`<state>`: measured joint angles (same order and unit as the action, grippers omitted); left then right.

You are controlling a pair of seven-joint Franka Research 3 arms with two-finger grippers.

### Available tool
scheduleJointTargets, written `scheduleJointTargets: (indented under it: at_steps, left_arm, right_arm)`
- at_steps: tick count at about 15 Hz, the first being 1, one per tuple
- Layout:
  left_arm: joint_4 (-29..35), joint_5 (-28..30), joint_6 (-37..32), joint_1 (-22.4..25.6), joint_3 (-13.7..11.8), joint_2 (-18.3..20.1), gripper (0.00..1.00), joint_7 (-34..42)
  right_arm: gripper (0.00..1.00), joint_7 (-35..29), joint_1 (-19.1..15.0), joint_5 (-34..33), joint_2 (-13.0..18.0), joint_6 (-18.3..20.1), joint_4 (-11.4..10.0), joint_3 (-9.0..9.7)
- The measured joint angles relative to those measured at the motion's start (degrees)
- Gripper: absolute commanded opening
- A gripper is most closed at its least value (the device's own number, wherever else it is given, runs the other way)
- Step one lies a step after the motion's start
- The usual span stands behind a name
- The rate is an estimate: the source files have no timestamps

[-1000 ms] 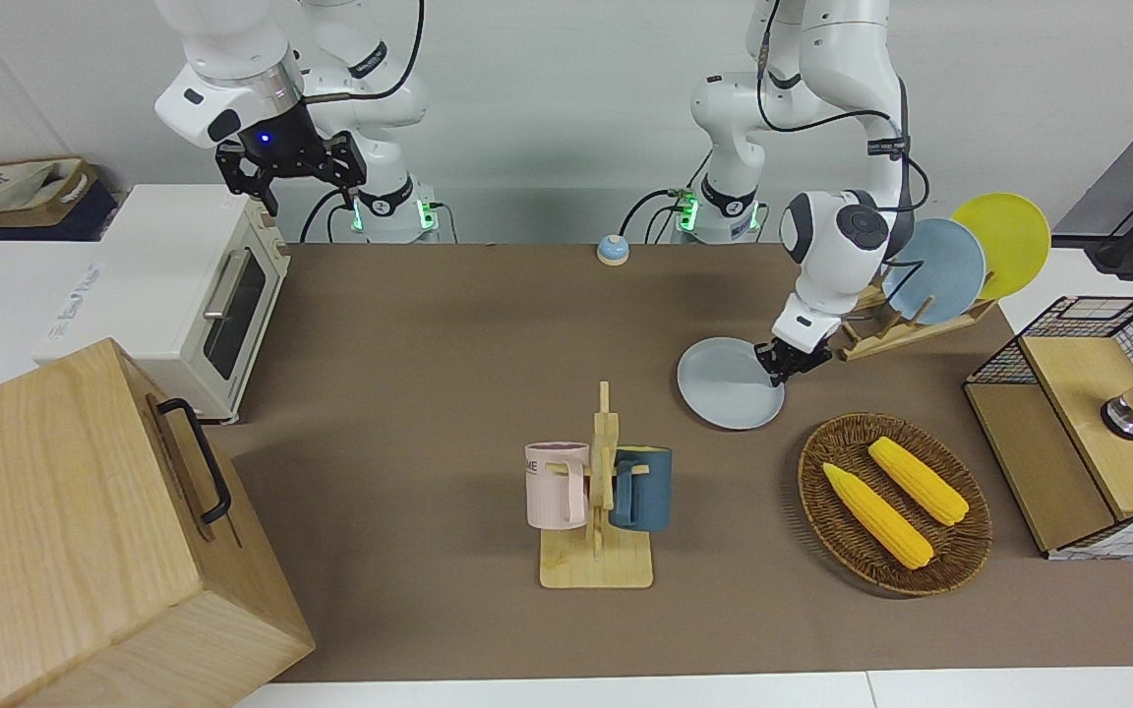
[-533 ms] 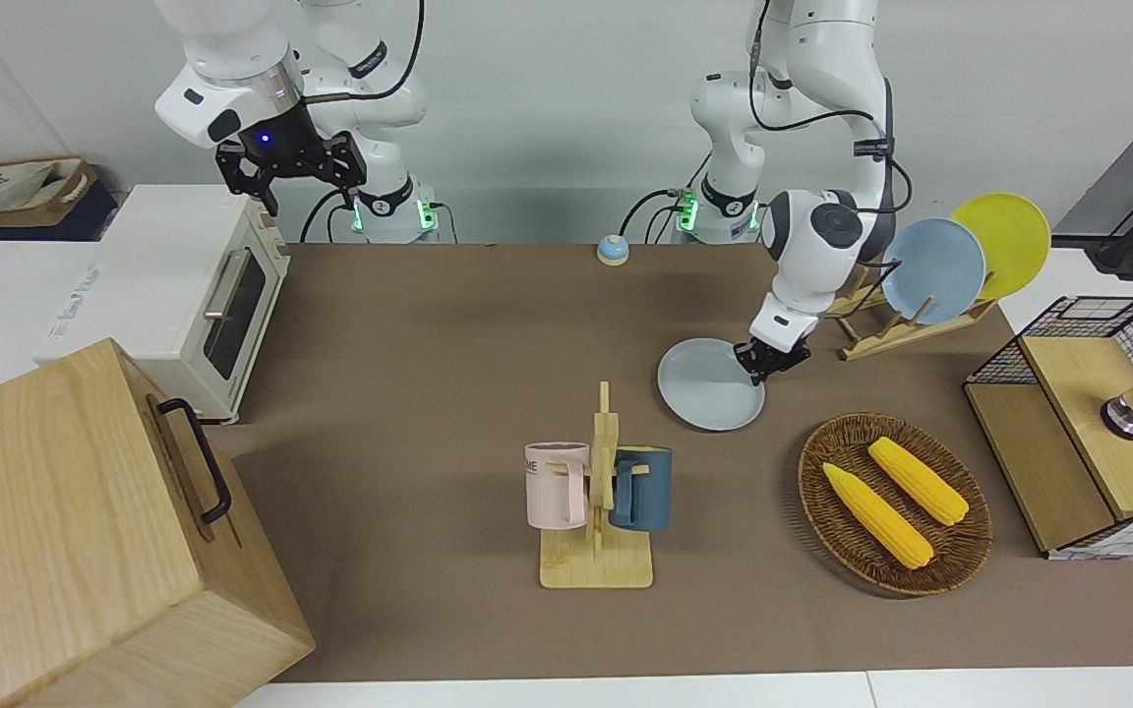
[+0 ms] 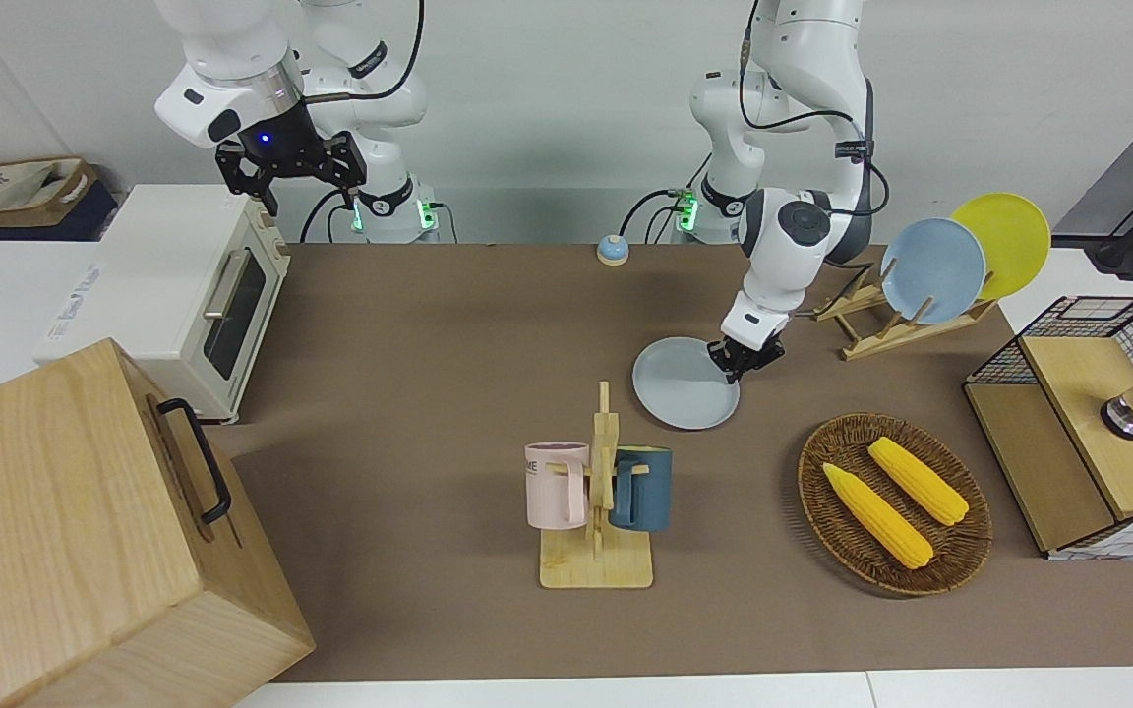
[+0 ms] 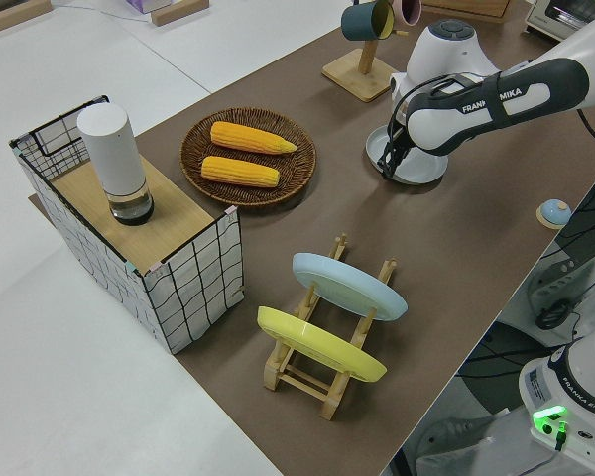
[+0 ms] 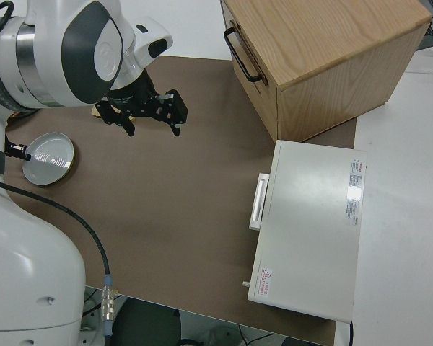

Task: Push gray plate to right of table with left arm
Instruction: 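Push the gray plate with the left gripper away from the corn tray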

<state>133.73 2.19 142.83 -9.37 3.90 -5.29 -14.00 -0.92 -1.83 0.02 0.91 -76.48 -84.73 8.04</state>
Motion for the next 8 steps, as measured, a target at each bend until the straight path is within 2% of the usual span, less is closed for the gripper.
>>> scheduleJointTargets:
  at_steps: [8]
  left_arm:
    - [-1.02, 0.00, 0.34, -5.03, 0.09, -0.93, 0.00, -4.75]
  right_arm:
    - [0.983, 0.00, 0.00, 0.00, 0.00, 0.00, 0.00, 0.00]
